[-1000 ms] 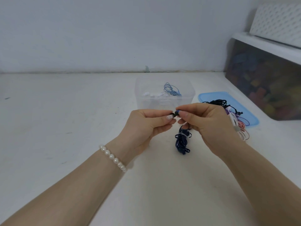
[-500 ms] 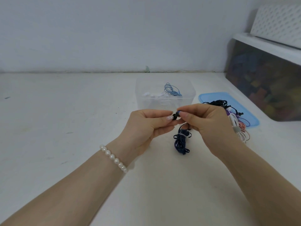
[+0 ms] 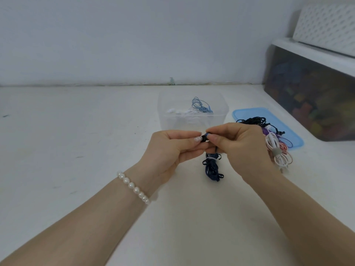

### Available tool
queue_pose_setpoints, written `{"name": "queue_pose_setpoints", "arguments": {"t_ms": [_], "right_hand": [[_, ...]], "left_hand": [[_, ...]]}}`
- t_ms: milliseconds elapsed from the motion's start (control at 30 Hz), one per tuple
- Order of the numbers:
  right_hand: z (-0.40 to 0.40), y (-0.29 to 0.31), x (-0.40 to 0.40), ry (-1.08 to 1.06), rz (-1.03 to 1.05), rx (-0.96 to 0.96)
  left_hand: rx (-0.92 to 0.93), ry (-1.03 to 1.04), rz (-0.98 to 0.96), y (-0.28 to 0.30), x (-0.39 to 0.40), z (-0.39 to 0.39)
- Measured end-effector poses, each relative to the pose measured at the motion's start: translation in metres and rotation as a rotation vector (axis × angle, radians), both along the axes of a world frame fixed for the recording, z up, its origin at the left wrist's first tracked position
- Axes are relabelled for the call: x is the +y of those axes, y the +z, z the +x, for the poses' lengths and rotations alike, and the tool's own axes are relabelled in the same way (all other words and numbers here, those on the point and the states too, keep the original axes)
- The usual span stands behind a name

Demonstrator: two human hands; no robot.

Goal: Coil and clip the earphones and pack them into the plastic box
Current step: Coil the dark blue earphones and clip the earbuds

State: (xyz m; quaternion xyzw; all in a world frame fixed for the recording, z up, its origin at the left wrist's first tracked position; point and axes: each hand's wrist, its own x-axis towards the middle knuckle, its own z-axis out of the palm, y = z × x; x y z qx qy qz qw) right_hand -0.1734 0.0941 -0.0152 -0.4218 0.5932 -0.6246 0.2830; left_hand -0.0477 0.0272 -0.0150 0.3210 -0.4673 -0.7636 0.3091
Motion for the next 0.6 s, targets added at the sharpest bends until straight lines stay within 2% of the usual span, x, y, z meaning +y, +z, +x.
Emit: {"name": "queue_pose_setpoints", "arguments": {"t_ms": [367, 600], "right_hand": [[0.011, -0.004, -0.004, -0.110, -0.051, 0.052], [0.016, -0.005, -0.005, -0.187, -0.036, 0.140]], "left_hand": [[0.056, 0.072, 0.043, 0.002, 0.005, -0.005], [0.103, 0.111, 0.006, 0.002, 0.011, -0.008]]}}
